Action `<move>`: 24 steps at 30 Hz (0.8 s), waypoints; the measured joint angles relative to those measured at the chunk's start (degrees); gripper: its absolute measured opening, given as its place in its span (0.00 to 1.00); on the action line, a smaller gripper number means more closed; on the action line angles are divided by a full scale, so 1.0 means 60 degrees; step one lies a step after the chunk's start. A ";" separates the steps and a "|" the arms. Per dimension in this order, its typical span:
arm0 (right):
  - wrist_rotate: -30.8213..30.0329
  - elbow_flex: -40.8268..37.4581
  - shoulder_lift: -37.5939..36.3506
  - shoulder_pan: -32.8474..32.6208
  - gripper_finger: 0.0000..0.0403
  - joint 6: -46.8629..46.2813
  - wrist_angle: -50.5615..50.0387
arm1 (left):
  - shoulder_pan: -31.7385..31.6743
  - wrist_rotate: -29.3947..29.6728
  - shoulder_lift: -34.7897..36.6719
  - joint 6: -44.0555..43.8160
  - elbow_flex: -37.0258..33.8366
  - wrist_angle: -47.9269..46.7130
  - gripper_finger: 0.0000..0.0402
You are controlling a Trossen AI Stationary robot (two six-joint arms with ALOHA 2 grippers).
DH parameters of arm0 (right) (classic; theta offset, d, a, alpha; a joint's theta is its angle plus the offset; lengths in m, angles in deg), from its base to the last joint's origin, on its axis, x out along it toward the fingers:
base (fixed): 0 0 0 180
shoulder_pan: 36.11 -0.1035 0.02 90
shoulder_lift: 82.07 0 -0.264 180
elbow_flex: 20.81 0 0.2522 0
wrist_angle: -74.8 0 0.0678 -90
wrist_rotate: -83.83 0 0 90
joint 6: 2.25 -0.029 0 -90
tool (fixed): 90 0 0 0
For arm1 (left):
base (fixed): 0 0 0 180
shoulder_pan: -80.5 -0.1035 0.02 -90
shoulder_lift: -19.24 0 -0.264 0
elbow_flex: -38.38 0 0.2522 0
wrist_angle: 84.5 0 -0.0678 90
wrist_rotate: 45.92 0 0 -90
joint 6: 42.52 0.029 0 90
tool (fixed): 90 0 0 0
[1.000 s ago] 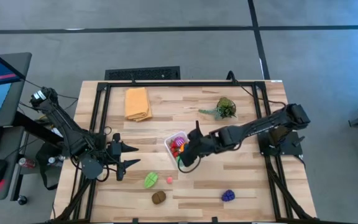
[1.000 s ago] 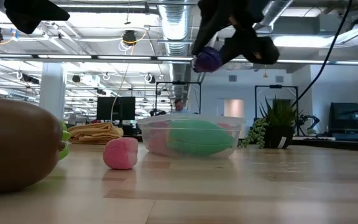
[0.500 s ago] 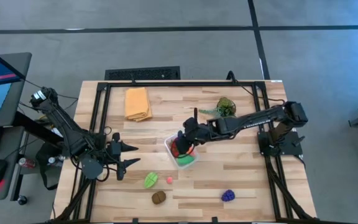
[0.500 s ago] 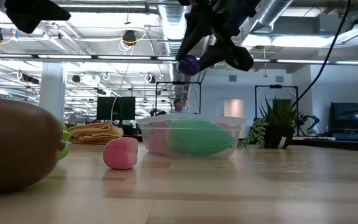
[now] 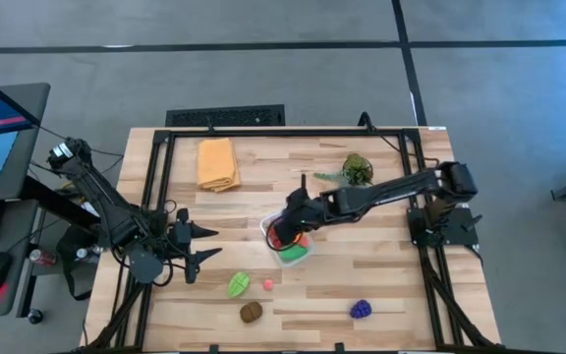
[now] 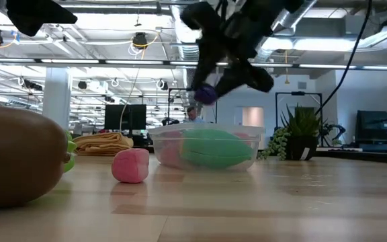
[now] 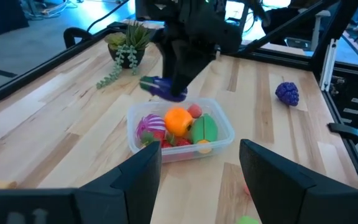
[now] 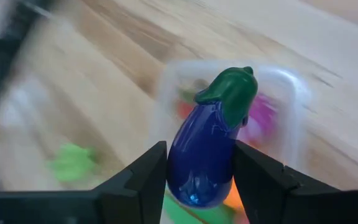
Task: Pick and placing Produce into tupperware
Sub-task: Put the violet eggplant into the transparent bin, then put the green star fruit into the transparent bin
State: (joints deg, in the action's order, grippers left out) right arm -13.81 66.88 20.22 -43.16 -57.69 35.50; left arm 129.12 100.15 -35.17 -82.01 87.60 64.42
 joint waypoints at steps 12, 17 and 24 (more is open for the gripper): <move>0.0339 0.0060 0.0652 -0.0007 0.51 -0.0187 0.0934 | -0.0004 -0.0041 0.0003 -0.0134 0.0007 -0.0046 0.52; 0.0343 0.0059 0.0654 -0.0007 0.52 -0.0180 0.0928 | -0.0004 -0.0042 0.0000 -0.0137 0.0004 -0.0059 0.52; 0.0343 0.0059 0.0644 -0.0007 0.55 -0.0171 0.0914 | -0.0004 -0.0040 0.0000 -0.0137 0.0004 -0.0041 0.52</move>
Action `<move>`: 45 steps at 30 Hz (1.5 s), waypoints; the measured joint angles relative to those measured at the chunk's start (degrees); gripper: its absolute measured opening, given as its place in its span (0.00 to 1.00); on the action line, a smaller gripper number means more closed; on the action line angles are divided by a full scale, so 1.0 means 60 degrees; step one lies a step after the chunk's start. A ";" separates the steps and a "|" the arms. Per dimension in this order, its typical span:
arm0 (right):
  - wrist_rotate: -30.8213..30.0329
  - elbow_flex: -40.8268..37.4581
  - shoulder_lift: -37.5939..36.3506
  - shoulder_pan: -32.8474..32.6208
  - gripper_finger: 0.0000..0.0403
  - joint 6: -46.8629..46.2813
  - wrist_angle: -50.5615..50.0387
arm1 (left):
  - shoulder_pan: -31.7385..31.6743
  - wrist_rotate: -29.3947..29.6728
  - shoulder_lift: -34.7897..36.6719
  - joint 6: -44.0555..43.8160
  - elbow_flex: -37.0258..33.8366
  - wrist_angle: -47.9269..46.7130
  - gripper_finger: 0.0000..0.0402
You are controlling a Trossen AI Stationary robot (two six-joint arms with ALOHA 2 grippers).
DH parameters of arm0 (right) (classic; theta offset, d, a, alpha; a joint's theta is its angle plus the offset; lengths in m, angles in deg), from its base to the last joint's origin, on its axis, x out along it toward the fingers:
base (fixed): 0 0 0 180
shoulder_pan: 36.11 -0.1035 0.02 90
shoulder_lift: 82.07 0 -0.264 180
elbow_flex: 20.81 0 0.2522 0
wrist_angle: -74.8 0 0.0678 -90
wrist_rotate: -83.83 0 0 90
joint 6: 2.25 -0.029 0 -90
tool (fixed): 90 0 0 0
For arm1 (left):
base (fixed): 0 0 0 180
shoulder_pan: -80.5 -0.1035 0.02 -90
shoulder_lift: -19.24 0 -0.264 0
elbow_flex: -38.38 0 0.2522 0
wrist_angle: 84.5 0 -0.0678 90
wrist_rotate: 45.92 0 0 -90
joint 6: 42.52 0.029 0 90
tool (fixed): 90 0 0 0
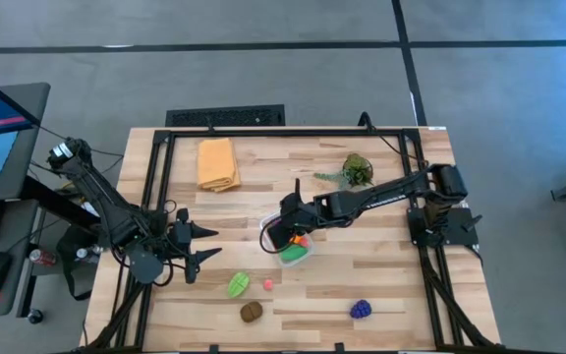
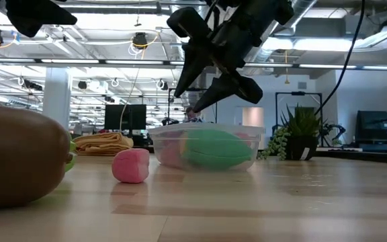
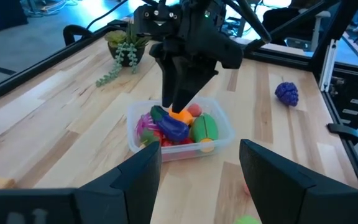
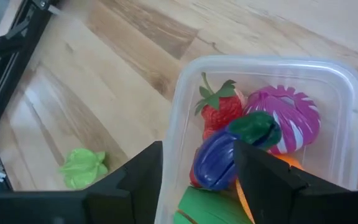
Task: Pick and placing Produce into tupperware
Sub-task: Put the green star fruit into the transparent bin
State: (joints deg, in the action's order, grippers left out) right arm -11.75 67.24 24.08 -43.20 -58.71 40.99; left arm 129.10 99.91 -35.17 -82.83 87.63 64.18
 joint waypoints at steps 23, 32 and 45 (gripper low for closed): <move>-0.1892 0.0022 -0.3026 -0.2463 0.58 0.0818 -0.5566 | 0.0001 -0.2487 -0.0006 -0.2753 -0.0004 0.0153 0.52; -0.2904 0.0019 -0.2992 -0.4259 0.58 -0.0596 -0.8531 | 0.0004 -0.2727 -0.0011 -0.4138 -0.0004 0.0082 0.52; -0.4487 -0.1037 -0.3096 -0.6561 0.58 -0.1565 -0.7688 | -0.0007 -0.3169 -0.2076 -0.5378 -0.0004 0.0586 0.52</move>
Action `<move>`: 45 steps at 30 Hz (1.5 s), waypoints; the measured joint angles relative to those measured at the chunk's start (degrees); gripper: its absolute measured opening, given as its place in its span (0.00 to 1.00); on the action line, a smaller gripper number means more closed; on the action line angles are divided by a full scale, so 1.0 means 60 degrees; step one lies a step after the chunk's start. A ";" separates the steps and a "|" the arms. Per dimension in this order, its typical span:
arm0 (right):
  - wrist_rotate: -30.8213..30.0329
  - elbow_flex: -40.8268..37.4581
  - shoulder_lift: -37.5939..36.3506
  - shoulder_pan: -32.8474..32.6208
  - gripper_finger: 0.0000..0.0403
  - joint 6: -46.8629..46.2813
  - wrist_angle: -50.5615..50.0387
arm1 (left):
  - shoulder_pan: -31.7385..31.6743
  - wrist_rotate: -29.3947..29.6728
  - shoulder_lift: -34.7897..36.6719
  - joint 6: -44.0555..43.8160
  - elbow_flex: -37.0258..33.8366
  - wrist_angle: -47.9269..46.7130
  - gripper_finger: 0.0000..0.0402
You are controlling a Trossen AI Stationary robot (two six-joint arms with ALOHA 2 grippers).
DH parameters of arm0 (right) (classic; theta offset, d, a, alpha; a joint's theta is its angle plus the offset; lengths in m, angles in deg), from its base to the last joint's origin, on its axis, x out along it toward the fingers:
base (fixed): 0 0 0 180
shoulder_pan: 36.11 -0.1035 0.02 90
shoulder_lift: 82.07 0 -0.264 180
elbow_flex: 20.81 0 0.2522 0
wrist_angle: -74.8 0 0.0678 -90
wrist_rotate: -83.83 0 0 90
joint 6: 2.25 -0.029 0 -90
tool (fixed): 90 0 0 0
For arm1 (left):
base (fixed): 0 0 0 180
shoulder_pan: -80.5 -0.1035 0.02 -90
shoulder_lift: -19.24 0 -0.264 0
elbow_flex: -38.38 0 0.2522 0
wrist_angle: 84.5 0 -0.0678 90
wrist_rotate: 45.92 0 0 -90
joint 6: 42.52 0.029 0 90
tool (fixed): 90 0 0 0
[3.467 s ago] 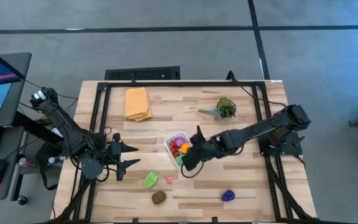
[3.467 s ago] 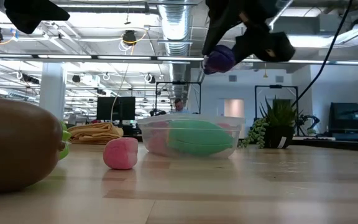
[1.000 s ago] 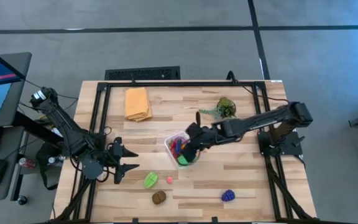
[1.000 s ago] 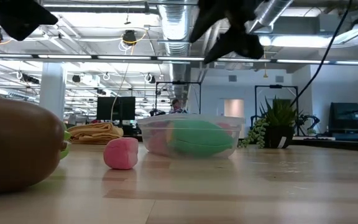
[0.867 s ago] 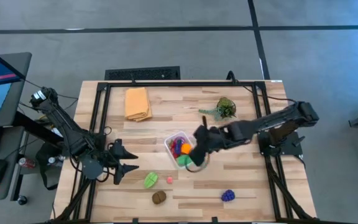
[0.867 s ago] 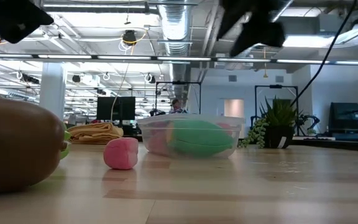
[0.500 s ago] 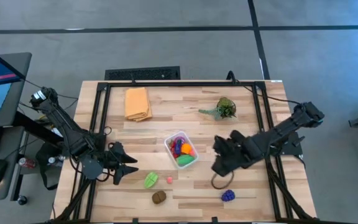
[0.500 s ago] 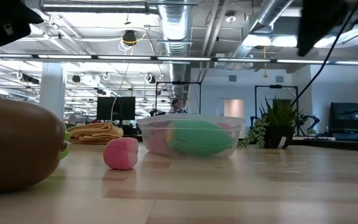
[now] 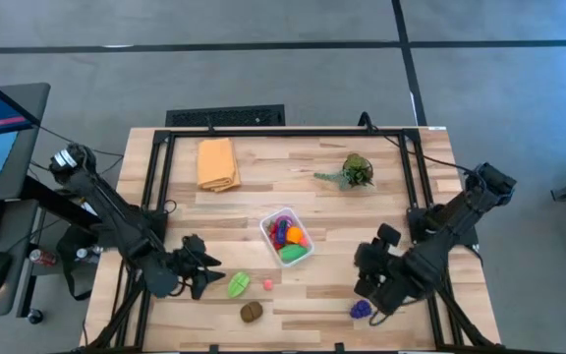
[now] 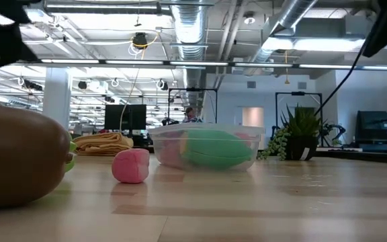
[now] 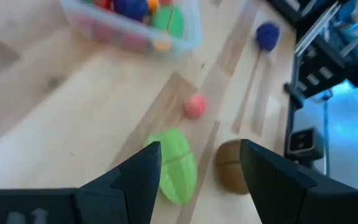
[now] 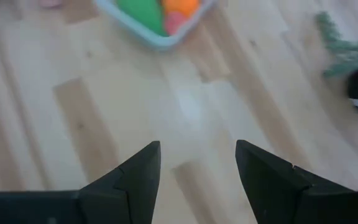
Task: Pick and placing Produce into tupperware
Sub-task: Put the green star fruit into the transparent bin
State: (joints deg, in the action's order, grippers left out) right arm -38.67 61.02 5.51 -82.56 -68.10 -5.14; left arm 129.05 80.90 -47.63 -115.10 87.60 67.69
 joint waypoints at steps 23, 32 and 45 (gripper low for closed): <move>-0.0098 -0.5653 -0.3924 0.0148 0.58 0.1908 1.0333 | -0.0264 -0.1117 -0.2422 -0.0635 0.0000 0.2006 0.52; -0.0053 -0.7246 -0.4802 0.0575 0.58 0.2552 1.3544 | -0.1249 -0.2569 -0.2474 -0.2182 0.0004 0.1071 0.52; -0.0053 -0.7338 -0.4784 0.0579 0.58 0.2554 1.3637 | -0.2371 -0.4633 -0.2434 -0.2043 0.0007 0.1429 0.52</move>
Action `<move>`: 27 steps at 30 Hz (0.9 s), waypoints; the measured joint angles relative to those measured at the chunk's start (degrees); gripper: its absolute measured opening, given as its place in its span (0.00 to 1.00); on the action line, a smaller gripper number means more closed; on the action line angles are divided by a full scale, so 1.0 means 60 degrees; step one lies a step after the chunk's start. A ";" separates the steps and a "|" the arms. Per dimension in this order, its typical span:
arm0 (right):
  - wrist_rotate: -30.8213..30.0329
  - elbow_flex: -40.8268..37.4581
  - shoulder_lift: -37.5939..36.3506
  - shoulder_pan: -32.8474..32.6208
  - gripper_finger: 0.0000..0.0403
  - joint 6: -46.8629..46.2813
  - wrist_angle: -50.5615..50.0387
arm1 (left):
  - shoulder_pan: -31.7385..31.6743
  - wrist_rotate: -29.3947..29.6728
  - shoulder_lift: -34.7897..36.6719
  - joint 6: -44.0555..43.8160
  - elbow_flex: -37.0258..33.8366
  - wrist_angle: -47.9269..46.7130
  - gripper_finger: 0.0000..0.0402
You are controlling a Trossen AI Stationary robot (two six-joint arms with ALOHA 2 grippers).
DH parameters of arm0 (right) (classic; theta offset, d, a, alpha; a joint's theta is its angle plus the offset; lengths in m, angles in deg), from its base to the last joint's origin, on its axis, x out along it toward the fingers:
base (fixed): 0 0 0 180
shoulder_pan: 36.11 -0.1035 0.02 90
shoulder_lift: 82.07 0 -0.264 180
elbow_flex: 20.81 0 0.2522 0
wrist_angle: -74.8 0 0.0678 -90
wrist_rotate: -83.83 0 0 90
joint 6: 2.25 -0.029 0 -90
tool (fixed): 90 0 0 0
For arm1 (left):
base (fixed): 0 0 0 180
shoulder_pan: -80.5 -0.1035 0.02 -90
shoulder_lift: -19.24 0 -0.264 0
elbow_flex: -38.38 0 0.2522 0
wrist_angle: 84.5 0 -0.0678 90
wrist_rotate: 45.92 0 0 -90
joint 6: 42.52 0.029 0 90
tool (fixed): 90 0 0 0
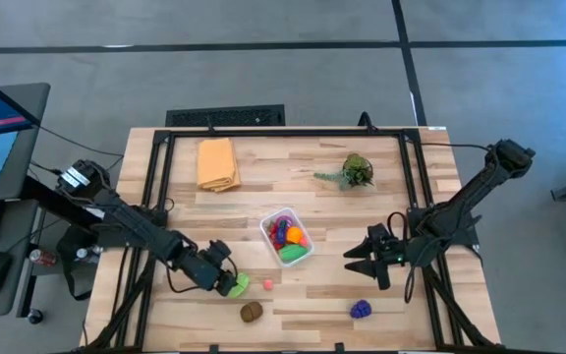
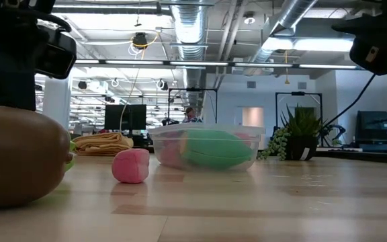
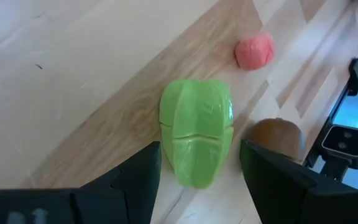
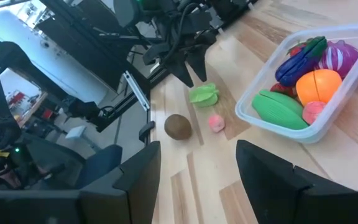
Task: Pick and placing Produce into tupperware
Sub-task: Put the green star fruit into the transparent bin
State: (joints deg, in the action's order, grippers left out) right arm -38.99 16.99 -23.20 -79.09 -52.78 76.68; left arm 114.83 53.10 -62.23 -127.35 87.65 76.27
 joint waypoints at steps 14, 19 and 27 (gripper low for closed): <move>0.0000 0.0004 0.0000 0.0000 0.58 0.0000 -0.0007 | -0.0136 -0.0135 0.0000 0.0154 0.0000 -0.0004 0.52; 0.0000 0.0000 0.0004 0.0002 0.58 0.0000 -0.0018 | -0.0136 -0.0137 0.0004 0.0170 0.0000 -0.0004 0.52; -0.0003 0.0004 0.0004 0.0000 0.58 -0.0004 -0.0018 | -0.0136 -0.0132 -0.0007 0.0590 0.0000 -0.0032 0.52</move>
State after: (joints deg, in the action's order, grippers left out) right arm -39.01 17.01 -23.18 -79.09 -52.80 76.57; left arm 114.02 52.31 -62.27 -123.81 87.65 76.08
